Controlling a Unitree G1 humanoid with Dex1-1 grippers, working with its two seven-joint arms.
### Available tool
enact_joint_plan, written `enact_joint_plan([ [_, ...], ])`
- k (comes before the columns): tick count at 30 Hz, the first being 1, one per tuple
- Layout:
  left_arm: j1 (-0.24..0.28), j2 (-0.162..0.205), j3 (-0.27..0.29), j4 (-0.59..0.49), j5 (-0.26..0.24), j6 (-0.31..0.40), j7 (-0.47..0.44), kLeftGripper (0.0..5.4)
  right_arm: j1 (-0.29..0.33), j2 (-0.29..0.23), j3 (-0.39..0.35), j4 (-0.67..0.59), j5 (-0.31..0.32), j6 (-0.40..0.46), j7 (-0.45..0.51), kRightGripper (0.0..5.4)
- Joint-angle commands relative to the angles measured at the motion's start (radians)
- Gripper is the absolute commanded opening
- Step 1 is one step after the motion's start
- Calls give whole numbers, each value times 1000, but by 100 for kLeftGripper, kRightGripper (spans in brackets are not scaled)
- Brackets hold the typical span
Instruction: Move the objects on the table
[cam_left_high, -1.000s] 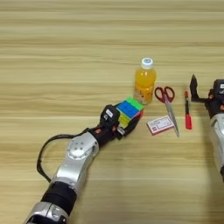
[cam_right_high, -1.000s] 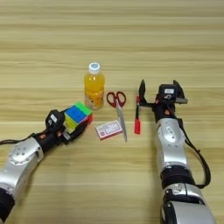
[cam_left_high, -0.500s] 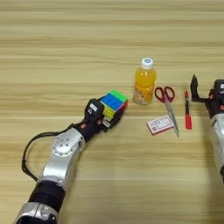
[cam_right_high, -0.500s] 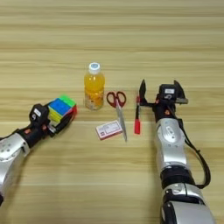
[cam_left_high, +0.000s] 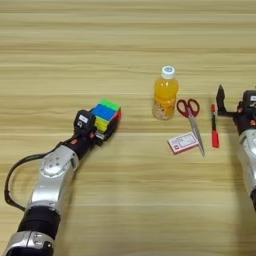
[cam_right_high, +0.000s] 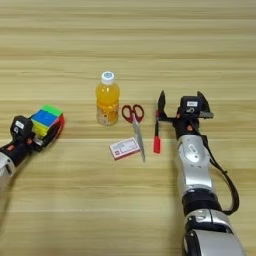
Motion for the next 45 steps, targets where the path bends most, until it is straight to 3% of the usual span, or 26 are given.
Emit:
enact_joint_plan([
  [1, -26, 25, 30, 26, -9, 11, 18, 326, -17, 6, 3, 5, -5, 7, -11, 540],
  [12, -94, 63, 131, 155, 4, 28, 156, 326, -18, 9, 9, 4, -7, 9, -19, 540],
  [19, -122, 78, 147, 217, 30, 0, 237, 326, -17, 8, 12, 3, -6, 9, -22, 540],
  [25, -121, 70, 129, 219, 38, -3, 240, 326, -19, 8, 12, 6, -6, 10, -23, 540],
  [34, -99, 25, 74, 184, 42, 6, 214, 326, -23, 12, 15, 10, -7, 10, -27, 540],
  [44, -88, 22, 61, 152, 40, 30, 219, 326, -24, 14, 15, 11, -8, 10, -28, 540],
  [45, -85, 22, 59, 143, 42, 35, 220, 363, -24, 14, 15, 12, -8, 10, -28, 540],
])
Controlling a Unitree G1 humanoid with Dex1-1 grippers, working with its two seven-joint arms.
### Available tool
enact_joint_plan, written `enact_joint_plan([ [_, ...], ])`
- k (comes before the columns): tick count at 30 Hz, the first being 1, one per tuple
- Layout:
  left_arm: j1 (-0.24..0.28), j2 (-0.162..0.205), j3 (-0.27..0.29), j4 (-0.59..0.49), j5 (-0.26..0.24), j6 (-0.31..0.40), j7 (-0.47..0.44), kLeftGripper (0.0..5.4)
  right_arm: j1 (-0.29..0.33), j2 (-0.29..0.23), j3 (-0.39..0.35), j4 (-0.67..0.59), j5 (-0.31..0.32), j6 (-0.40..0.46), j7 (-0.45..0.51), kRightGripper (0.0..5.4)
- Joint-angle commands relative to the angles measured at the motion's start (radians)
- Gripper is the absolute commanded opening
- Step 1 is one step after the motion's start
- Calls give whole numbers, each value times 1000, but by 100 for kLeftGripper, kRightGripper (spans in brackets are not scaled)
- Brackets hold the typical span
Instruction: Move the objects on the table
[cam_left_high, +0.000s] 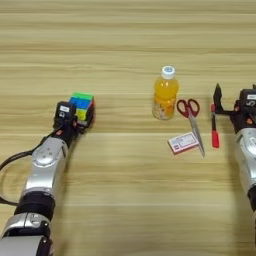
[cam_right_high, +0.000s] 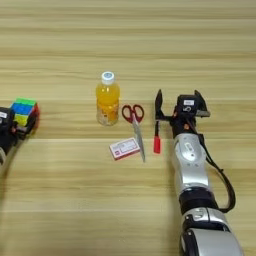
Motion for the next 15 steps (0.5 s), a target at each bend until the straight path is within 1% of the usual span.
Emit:
enact_joint_plan([
  [1, 33, -1, -10, -25, 11, 41, 1, 366, -15, 2, 0, 11, -5, 9, -8, 540],
  [8, 48, 1, -9, -66, 14, 69, 11, 442, -16, 1, 0, 15, -5, 9, -6, 540],
  [10, 54, 3, -7, -82, 13, 73, 12, 449, -14, 1, 0, 12, -5, 9, -6, 540],
  [13, 58, 3, -3, -94, 13, 74, 17, 481, -13, 0, 0, 11, -5, 9, -6, 540],
  [14, 59, 4, -3, -97, 13, 73, 16, 481, -13, 0, 0, 11, -5, 9, -6, 540],
  [15, 60, 5, -3, -100, 12, 74, 15, 493, -14, 0, 0, 11, -4, 9, -6, 540],
])
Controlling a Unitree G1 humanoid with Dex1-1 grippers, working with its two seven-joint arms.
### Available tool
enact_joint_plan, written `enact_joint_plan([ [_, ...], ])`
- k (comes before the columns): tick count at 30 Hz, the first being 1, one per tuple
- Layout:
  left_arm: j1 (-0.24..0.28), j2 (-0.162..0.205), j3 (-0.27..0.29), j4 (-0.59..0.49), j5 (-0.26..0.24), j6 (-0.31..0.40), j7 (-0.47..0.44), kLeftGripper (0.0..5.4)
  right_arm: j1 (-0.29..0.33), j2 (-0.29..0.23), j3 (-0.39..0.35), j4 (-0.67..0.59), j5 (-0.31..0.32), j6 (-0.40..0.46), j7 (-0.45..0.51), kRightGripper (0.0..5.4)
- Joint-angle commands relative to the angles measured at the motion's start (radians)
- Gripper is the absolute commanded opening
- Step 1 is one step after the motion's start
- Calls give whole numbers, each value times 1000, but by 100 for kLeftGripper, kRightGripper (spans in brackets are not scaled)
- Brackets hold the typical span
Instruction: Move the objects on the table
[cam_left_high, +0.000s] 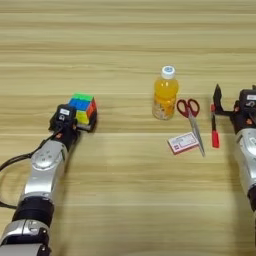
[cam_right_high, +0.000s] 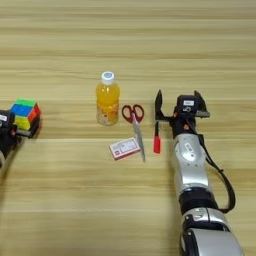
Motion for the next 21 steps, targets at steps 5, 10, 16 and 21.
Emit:
enact_joint_plan([
  [5, 27, 1, -4, -48, -9, 8, -26, 535, -14, -1, 0, 7, -4, 8, -6, 540],
  [10, 35, -4, 2, -73, -13, -10, -31, 538, -14, -1, 0, 7, -5, 9, -6, 540],
  [16, 39, -5, 5, -88, -13, -18, -30, 538, -13, 0, 0, 6, -5, 9, -6, 540],
  [21, 39, -6, 12, -95, -12, -32, -18, 538, -13, -1, -1, 5, -4, 9, -6, 540],
])
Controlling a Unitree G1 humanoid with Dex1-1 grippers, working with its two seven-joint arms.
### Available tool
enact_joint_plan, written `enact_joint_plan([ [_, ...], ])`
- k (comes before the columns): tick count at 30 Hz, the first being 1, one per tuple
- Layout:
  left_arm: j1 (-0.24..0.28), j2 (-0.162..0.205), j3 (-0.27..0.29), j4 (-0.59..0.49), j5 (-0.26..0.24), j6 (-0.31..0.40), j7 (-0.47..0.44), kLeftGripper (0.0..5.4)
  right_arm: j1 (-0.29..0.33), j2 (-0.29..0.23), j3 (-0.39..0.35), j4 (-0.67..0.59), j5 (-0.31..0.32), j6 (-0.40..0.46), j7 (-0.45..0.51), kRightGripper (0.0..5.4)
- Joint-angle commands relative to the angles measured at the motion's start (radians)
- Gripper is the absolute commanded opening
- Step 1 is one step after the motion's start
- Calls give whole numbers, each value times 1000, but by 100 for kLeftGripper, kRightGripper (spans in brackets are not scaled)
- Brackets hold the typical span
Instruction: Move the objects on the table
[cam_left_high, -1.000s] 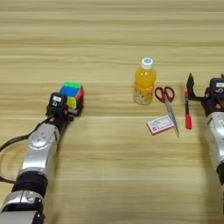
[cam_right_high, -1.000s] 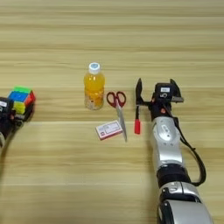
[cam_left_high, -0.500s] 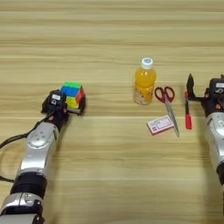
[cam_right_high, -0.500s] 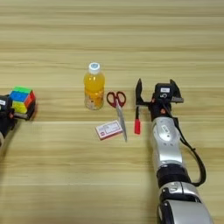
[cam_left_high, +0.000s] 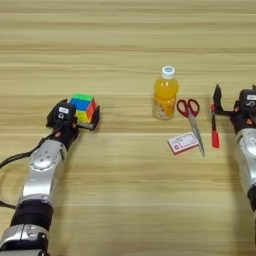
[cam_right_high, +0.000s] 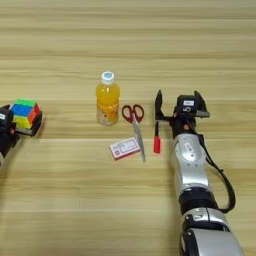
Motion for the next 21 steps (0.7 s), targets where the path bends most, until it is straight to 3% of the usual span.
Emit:
enact_joint_plan([
  [1, 7, -2, 11, -18, -9, -21, 5, 538, -13, -1, -1, 5, -5, 9, -6, 540],
  [17, 26, -10, 2, -65, -15, -72, -22, 538, -13, -1, -1, 6, -4, 9, -7, 540],
  [21, 43, -7, -24, -94, -10, -76, -53, 538, -13, -1, -1, 6, -4, 8, -7, 540],
])
